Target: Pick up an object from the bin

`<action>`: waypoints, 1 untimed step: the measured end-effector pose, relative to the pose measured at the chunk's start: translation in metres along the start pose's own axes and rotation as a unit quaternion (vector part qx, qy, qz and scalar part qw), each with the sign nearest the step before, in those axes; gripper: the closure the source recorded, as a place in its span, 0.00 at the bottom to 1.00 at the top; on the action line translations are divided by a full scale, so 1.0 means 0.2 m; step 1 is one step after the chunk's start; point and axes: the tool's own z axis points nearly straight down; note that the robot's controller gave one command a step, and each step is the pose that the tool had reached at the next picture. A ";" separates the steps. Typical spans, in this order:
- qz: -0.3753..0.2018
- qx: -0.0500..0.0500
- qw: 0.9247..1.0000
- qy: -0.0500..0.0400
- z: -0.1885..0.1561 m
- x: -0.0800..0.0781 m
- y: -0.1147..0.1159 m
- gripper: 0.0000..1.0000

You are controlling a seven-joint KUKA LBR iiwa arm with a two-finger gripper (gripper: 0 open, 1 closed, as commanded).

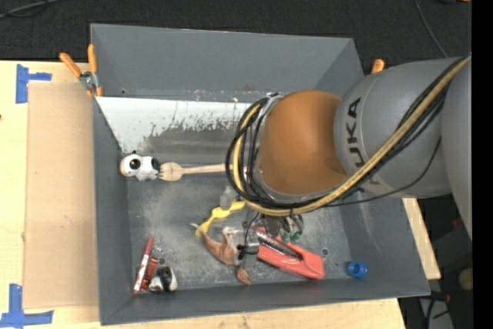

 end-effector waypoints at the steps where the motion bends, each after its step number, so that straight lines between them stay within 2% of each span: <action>1: 0.000 0.000 1.000 0.000 0.00 0.00 0.00 0.00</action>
Offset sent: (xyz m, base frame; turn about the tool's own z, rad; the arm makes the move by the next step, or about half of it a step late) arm 0.0006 0.0086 0.1861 0.0227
